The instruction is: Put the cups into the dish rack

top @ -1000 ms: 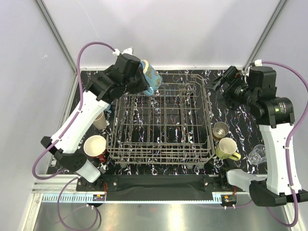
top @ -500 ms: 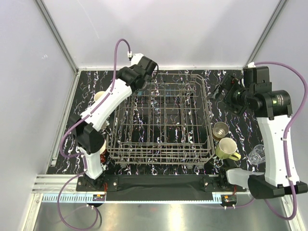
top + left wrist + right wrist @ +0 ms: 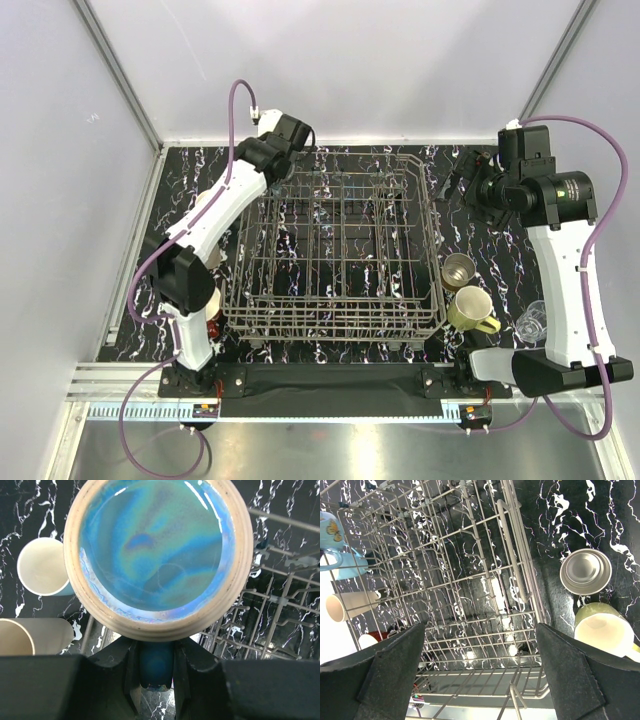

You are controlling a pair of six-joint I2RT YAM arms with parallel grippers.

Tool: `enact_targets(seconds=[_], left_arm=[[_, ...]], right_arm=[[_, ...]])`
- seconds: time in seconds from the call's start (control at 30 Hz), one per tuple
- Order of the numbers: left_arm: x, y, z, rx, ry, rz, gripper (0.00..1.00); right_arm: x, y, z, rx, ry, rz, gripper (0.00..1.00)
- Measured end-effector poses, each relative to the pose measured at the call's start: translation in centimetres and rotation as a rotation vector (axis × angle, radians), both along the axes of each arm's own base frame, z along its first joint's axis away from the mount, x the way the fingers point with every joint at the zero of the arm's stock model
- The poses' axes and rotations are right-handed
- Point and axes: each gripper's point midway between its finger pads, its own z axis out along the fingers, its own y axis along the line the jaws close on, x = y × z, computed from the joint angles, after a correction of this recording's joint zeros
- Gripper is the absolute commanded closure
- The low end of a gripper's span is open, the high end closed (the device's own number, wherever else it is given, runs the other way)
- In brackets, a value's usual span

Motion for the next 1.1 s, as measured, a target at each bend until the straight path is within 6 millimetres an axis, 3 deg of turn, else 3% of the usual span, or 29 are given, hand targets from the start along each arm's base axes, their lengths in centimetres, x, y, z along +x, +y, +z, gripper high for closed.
enact_targets(seconds=[0.33, 0.7, 1.1], left_arm=[[-0.8, -0.2, -3.0, 0.006, 0.070, -0.008, 1.00], [0.9, -0.9, -4.4, -0.001, 0.051, -0.027, 1.00], [0.6, -0.9, -8.1, 0.009, 0.087, 0.032, 1.00]], right_arm=[[-0.4, 0.0, -0.5, 0.002, 0.020, -0.004, 0.00], [-2.4, 0.3, -4.3, 0.029, 0.129, -0.008, 0.00], [-3.2, 0.7, -7.6, 0.063, 0.143, -0.012, 0.00]])
